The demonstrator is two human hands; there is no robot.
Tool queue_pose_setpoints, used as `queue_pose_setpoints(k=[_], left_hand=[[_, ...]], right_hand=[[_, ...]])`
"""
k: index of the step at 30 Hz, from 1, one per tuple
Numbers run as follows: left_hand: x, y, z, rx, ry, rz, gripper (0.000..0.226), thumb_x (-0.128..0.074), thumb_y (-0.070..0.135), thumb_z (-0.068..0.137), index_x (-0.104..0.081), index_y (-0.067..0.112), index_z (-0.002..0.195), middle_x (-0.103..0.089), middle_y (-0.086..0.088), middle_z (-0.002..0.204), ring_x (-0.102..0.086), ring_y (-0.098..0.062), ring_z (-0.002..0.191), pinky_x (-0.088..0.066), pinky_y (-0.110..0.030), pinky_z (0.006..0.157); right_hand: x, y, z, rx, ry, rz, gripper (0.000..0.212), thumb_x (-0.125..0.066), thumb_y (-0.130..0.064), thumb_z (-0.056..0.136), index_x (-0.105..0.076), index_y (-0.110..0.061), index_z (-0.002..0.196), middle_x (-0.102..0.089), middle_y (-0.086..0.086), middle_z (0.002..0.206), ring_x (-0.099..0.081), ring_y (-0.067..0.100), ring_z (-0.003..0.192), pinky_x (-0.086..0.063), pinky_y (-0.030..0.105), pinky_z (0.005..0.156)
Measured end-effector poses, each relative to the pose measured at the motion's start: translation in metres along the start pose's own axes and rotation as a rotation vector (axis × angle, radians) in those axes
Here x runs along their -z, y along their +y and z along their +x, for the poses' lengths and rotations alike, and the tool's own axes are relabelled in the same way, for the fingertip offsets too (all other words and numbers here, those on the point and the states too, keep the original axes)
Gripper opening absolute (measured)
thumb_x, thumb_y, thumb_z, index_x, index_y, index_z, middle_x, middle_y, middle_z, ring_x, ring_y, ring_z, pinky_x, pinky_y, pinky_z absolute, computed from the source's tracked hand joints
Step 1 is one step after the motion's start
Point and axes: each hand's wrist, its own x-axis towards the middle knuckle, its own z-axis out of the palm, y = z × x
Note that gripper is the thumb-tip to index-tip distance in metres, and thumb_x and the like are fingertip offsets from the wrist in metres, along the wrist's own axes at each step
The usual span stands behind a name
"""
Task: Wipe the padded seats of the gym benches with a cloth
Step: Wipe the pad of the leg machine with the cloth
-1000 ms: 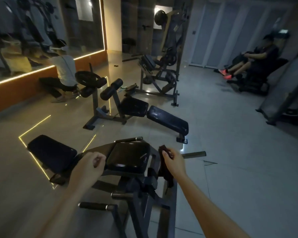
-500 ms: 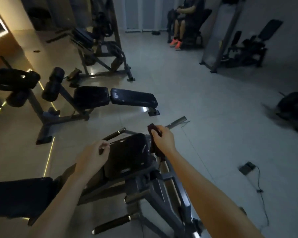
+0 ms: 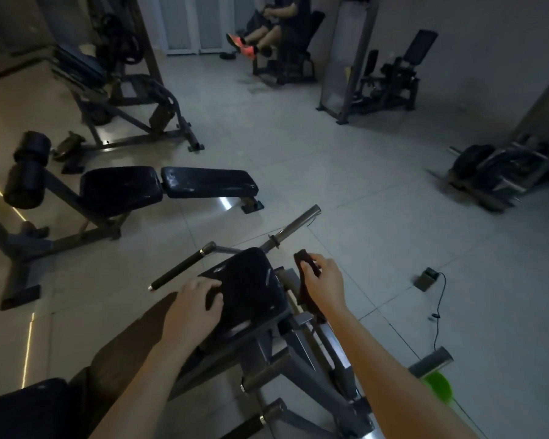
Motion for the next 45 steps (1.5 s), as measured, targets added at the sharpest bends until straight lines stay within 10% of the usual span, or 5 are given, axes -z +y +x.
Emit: queue_pose_setpoints(k=[23, 31, 38, 45], left_hand=[[-0.099, -0.098, 0.098, -0.415, -0.39, 0.358, 0.059, -0.037, 0.051, 0.101, -0.009, 0.047, 0.152, 0.005, 0.007, 0.164, 0.005, -0.021, 0.151, -0.002, -0.037, 0.118], [-0.107, -0.096, 0.114, -0.416, -0.48, 0.456, 0.066, -0.042, 0.06, 0.095, -0.002, 0.056, 0.147, 0.016, 0.015, 0.159, 0.002, -0.026, 0.151, -0.04, -0.039, 0.112], [-0.101, -0.072, 0.127, -0.37, -0.622, 0.559, 0.082, -0.054, 0.053, 0.093, 0.005, 0.054, 0.149, 0.019, 0.006, 0.162, 0.002, -0.034, 0.15, -0.035, -0.047, 0.114], [-0.101, -0.07, 0.13, -0.329, -0.658, 0.546, 0.083, -0.057, 0.05, 0.093, 0.003, 0.056, 0.149, 0.019, 0.008, 0.162, 0.005, -0.033, 0.15, -0.035, -0.05, 0.113]], right_hand=[[-0.102, 0.043, -0.005, -0.054, 0.113, -0.136, 0.035, -0.051, -0.034, 0.102, -0.056, -0.027, 0.135, -0.049, -0.003, 0.11, -0.049, 0.009, 0.096, -0.038, 0.013, 0.078], [-0.105, 0.064, 0.018, 0.039, 0.0, -0.158, 0.032, -0.056, -0.031, 0.099, -0.063, -0.033, 0.13, -0.049, -0.005, 0.105, -0.048, 0.009, 0.095, -0.036, 0.008, 0.075], [-0.115, 0.053, 0.047, 0.079, -0.067, -0.18, 0.031, -0.055, -0.025, 0.099, -0.065, -0.035, 0.126, -0.052, -0.004, 0.105, -0.048, 0.01, 0.095, -0.033, 0.009, 0.075], [-0.117, 0.039, 0.083, 0.119, -0.186, -0.205, 0.028, -0.055, -0.023, 0.099, -0.066, -0.029, 0.123, -0.062, 0.005, 0.113, -0.057, 0.021, 0.105, -0.047, 0.037, 0.094]])
